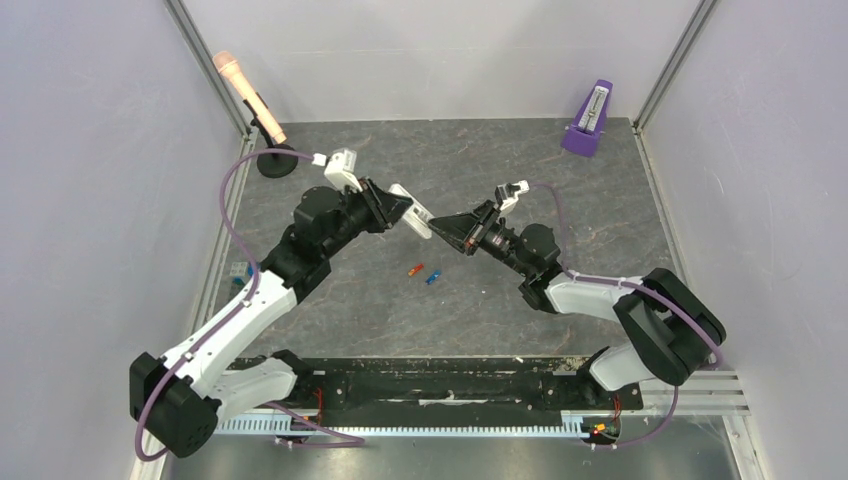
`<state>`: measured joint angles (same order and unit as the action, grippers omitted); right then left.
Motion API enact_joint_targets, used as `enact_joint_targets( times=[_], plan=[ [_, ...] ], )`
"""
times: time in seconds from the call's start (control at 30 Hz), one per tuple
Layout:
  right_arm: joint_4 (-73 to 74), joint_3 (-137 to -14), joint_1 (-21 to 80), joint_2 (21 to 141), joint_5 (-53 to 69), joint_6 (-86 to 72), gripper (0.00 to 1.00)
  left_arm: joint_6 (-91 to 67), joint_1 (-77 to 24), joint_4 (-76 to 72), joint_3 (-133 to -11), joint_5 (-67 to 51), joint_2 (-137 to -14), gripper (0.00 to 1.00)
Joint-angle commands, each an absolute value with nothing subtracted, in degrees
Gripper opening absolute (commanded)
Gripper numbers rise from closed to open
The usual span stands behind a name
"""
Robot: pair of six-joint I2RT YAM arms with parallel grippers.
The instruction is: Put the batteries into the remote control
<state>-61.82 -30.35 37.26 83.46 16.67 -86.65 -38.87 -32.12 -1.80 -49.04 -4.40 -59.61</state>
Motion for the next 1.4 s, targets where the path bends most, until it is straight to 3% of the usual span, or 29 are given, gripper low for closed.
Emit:
enact_joint_targets(
  times=[0.0, 0.2, 0.4, 0.57, 0.67, 1.37],
  plan=[
    [-77.3, -33.0, 39.4, 82.3, 22.3, -89.4, 0.22, -36.1, -33.9, 5.4, -48.9, -5.3, -62.3, 0.02],
    [-73.9, -32.8, 39.4, 81.7, 21.8, -88.6, 0.22, -36.0, -33.9, 6.0, -48.7, -3.8, -62.3, 0.02],
    [-57.9, -32.1, 39.1, 78.0, 19.2, -82.7, 0.24, -35.4, -34.0, 6.4, -48.3, -1.3, -61.5, 0.02],
    [-38.5, -34.2, 39.1, 74.6, 14.9, -76.3, 0.51, -35.3, -33.9, 6.0, -48.2, -1.1, -60.6, 0.02],
    [-32.6, -34.7, 39.1, 74.4, 13.4, -74.5, 0.6, -35.3, -34.0, 6.4, -48.7, -1.2, -60.3, 0.02],
    [-34.8, -37.1, 39.1, 79.7, 17.0, -75.8, 0.6, -36.6, -34.0, 4.1, -48.5, -3.8, -60.5, 0.02]
  ],
)
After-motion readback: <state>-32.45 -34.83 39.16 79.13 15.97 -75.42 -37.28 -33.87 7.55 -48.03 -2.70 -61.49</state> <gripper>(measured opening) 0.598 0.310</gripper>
